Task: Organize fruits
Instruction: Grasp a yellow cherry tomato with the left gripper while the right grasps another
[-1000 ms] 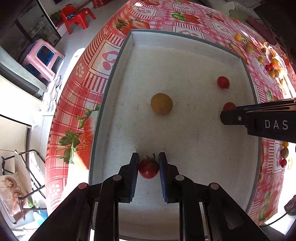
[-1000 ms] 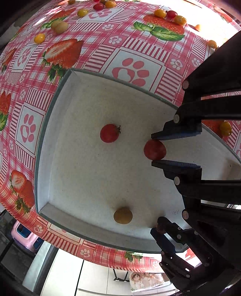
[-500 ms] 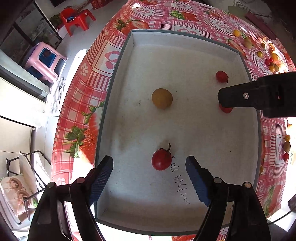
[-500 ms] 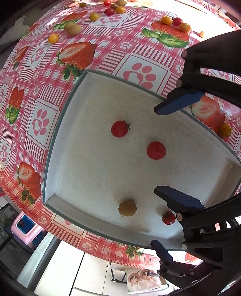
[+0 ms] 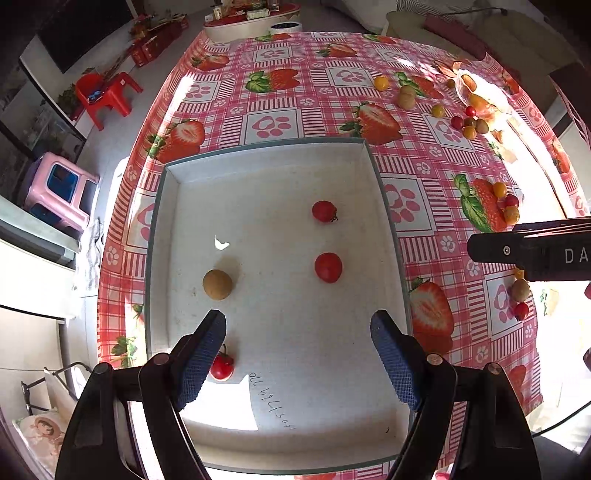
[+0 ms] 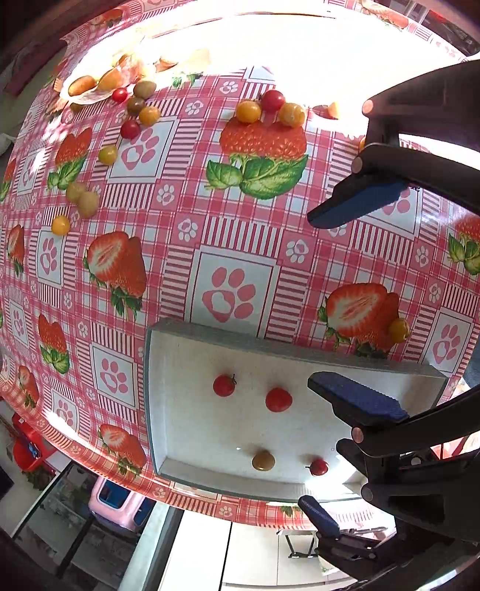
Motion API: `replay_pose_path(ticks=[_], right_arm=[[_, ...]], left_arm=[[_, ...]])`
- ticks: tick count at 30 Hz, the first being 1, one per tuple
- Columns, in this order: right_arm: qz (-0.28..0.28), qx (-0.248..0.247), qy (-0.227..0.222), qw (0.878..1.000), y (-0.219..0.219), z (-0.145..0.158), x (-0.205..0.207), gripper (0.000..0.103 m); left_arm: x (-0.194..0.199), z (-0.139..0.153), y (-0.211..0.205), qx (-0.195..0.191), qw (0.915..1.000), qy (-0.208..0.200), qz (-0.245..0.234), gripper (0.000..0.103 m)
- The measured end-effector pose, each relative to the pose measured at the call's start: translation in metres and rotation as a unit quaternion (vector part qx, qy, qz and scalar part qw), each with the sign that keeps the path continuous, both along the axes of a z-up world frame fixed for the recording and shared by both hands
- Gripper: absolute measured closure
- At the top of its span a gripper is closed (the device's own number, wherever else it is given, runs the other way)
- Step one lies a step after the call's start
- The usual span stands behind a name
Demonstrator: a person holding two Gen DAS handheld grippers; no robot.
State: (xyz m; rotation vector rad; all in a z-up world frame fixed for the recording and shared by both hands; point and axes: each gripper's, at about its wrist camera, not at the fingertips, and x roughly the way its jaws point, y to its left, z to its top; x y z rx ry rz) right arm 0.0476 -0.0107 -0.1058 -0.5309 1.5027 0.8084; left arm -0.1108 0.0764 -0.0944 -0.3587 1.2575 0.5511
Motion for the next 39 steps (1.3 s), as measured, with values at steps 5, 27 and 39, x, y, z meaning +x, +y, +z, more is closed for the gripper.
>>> replay_pose_path(ticks=[5, 27, 39], right_arm=[[-0.064, -0.029, 0.001, 0.998, -0.055, -0.014, 0.03, 0.02], [-0.149, -0.032, -0.006, 0.988, -0.133, -0.043, 0.091, 0.05], [-0.145, -0.018, -0.02, 0.989, -0.123, -0.058, 0.094, 0.081]], left_arm=[[0.035, 0.009, -0.023, -0.009, 0.9986, -0.016, -0.049, 0.021], [0.181, -0.044, -0.071, -0.036, 0.9861, 0.002, -0.162, 0.021], [0.229, -0.063, -0.082, -0.054, 0.9776, -0.009, -0.203, 0.021]])
